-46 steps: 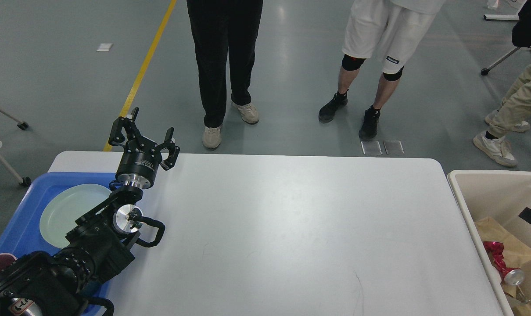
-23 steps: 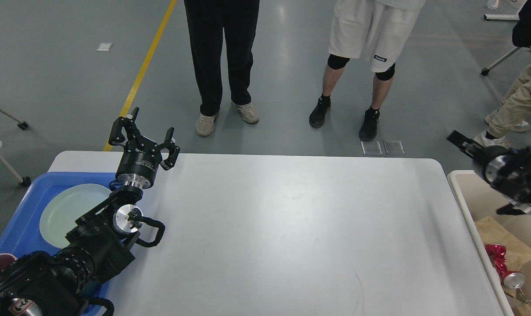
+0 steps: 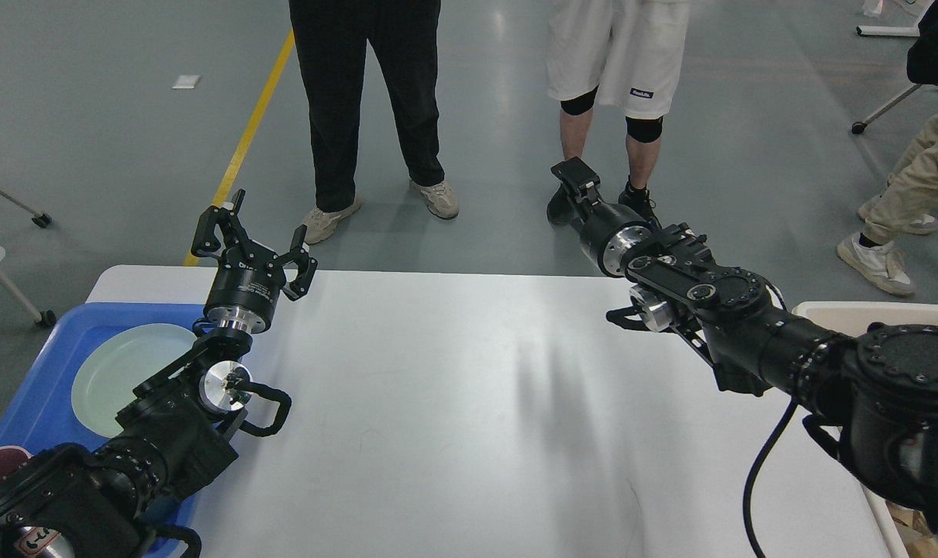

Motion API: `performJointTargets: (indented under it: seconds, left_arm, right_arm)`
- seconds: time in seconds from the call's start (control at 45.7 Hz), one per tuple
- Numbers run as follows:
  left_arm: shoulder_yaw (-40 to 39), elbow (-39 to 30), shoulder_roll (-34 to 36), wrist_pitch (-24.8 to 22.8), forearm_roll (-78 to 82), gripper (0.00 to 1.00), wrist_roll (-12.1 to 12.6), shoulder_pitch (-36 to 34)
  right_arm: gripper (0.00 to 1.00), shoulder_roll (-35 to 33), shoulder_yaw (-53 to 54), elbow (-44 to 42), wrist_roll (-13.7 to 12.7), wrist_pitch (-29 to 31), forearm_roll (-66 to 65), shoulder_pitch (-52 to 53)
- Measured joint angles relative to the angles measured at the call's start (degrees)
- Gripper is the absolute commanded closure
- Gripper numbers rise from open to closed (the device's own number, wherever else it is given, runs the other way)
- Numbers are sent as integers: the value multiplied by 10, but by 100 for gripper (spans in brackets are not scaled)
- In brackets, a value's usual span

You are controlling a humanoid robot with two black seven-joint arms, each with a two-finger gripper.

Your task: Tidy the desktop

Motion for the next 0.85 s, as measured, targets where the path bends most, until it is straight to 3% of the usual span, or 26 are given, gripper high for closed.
performJointTargets:
  seconds: [0.394,0.854]
  left_arm:
    - [0,0,0,0,0,3,0,0]
    - [0,0,0,0,0,3,0,0]
  right_arm:
    - [0,7,240,7,3,11,1,-28]
    - [0,-63,320,6,6,94,1,-94]
